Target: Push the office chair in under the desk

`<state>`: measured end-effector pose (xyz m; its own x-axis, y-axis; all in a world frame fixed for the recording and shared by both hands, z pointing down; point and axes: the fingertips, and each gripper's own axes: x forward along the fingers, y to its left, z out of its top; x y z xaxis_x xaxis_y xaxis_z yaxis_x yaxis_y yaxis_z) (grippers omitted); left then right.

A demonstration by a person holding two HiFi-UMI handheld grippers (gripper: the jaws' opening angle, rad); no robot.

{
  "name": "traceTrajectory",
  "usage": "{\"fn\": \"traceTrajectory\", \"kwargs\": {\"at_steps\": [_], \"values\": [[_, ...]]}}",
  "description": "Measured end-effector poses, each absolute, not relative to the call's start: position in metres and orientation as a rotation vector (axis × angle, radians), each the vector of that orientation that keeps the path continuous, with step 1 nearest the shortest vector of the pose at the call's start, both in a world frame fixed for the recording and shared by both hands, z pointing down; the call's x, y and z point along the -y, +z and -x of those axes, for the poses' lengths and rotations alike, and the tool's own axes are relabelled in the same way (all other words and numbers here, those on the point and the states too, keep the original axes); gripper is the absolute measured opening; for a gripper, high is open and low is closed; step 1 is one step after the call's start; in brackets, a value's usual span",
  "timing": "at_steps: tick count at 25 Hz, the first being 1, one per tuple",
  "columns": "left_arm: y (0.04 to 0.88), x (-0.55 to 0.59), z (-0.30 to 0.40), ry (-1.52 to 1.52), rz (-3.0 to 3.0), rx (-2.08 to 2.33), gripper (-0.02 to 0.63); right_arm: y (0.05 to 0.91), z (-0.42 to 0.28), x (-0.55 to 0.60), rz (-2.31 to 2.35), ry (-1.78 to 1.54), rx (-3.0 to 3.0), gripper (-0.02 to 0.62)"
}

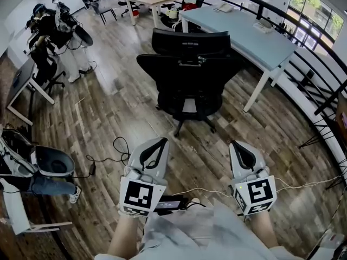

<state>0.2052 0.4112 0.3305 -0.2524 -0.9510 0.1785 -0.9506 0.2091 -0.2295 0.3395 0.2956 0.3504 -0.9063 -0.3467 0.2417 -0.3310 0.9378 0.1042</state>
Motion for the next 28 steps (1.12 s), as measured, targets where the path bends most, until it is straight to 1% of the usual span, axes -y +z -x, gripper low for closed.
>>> {"fn": "traceTrajectory", "kwargs": {"at_steps": [8,18,24,28], "values": [[0.322,-0.402,-0.222,-0.437,1.861,-2.469,0.005,0.349,-0.354,-0.283,-0.457,-0.099,2.865,0.008],[0.338,-0.394,-0.23,-0.453,1.864,-2.498,0.003,0.363,-0.36,-0.269,-0.449,-0.082,2.873,0.008],[0.339,-0.373,-0.213,-0.45,1.867,-2.479,0.005,0.37,-0.347,-0.253,-0.461,-0.092,2.868,0.008],[0.34,-0.359,-0.189,-0.456,1.85,-2.459,0.005,0.368,-0.327,-0.237,-0.473,-0.099,2.87,0.008]]}}
